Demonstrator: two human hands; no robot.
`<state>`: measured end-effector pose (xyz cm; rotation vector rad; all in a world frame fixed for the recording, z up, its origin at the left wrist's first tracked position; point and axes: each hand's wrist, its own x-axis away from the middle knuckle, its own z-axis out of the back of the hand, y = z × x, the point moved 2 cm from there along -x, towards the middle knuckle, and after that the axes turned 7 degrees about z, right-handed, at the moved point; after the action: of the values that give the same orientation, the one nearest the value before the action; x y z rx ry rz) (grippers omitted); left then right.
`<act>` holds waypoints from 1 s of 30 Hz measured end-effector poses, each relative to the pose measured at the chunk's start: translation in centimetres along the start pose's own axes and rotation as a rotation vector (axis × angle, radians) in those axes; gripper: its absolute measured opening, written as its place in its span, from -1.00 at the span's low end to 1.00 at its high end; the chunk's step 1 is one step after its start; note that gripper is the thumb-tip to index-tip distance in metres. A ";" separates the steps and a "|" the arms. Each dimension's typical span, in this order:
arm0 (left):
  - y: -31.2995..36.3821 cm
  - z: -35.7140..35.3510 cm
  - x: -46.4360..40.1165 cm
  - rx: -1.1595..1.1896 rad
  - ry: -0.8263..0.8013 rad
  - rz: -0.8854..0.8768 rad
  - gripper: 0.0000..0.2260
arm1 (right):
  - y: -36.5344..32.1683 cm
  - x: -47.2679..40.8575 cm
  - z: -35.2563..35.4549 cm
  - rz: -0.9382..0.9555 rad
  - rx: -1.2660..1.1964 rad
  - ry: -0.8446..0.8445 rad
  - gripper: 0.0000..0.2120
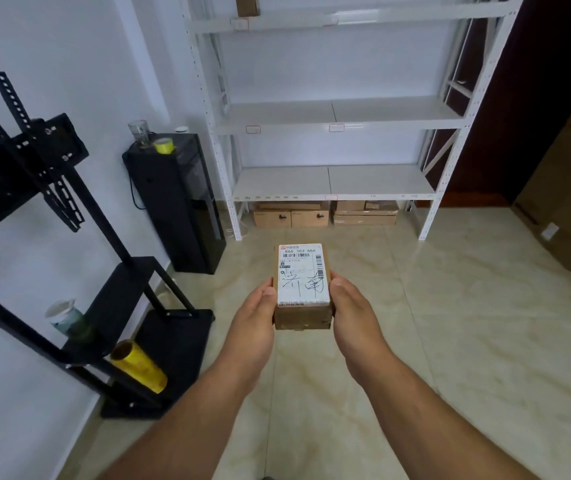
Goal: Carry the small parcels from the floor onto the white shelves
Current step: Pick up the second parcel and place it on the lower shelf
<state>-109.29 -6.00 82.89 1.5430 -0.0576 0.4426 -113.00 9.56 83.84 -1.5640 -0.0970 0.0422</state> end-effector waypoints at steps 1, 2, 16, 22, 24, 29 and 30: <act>0.2 0.6 -1.7 0.008 -0.004 0.000 -0.62 | 0.0 -1.5 -0.8 0.001 0.008 -0.012 -0.58; 0.6 1.2 -3.5 0.014 -0.010 -0.006 -0.62 | -0.1 -2.9 -1.6 0.001 0.009 -0.018 -0.57; 7.2 7.1 -21.6 0.011 0.028 -0.016 -0.60 | -1.4 -21.3 -10.3 0.007 0.006 0.014 -0.63; 9.9 5.4 -31.0 -0.030 0.033 -0.035 -0.58 | -1.6 -31.0 -9.9 0.033 -0.007 -0.028 -0.59; 11.6 4.3 -34.3 -0.033 0.054 -0.031 -0.59 | -1.9 -34.9 -9.4 0.022 -0.025 -0.027 -0.58; 15.9 1.6 -42.3 -0.045 0.110 -0.031 -0.61 | -3.4 -44.4 -8.0 0.021 -0.043 -0.055 -0.57; 16.5 1.2 -43.9 -0.044 0.120 -0.032 -0.60 | -3.9 -46.1 -7.9 0.026 -0.044 -0.060 -0.57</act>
<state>-154.51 -18.28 85.05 1.4700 0.0503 0.5038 -158.30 -2.43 86.06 -1.6088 -0.1260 0.1084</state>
